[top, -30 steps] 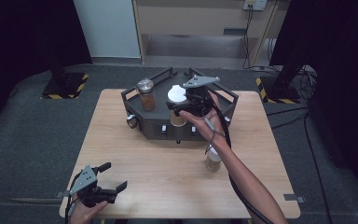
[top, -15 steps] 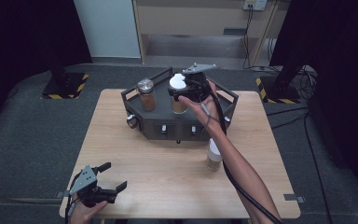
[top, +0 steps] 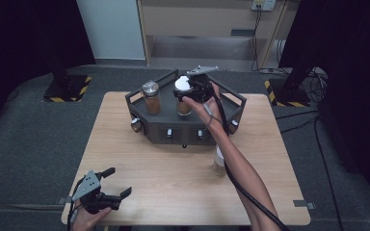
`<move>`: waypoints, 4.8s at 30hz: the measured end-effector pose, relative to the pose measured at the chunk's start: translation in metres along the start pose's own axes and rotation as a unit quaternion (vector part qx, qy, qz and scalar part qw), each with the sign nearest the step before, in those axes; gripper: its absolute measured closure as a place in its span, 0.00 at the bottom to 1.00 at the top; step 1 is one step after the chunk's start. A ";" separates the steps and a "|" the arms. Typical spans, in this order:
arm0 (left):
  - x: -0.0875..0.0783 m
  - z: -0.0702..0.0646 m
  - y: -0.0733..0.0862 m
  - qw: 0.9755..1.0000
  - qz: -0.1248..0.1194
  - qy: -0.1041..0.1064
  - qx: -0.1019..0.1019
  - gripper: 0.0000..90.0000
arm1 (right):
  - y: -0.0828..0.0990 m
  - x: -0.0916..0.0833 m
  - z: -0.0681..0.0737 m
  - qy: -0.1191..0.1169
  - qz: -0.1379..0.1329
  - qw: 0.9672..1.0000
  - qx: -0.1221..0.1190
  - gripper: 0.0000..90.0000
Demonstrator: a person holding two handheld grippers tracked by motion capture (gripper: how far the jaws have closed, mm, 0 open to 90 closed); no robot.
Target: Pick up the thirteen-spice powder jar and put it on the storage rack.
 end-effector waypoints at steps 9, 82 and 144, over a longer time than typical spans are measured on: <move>0.000 0.000 0.000 1.000 0.001 0.000 0.001 0.01 | 0.002 0.007 -0.005 -0.002 0.002 1.000 0.005 0.34; 0.002 -0.001 0.000 1.000 0.007 0.002 0.004 0.01 | 0.046 -0.126 0.015 -0.036 -0.073 0.996 -0.045 0.06; 0.002 -0.002 0.000 1.000 0.009 0.004 0.010 0.01 | 0.269 -0.243 0.021 0.014 -0.104 0.994 0.042 0.03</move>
Point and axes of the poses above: each handheld gripper's, and its own axes: x roughly forward along the jaws, y roughly out of its underside, z roughly to its left, the point moved 9 cm from there along x, roughly forward along the jaws, and after that the axes turned 2 degrees about z, right-handed, at the moved point
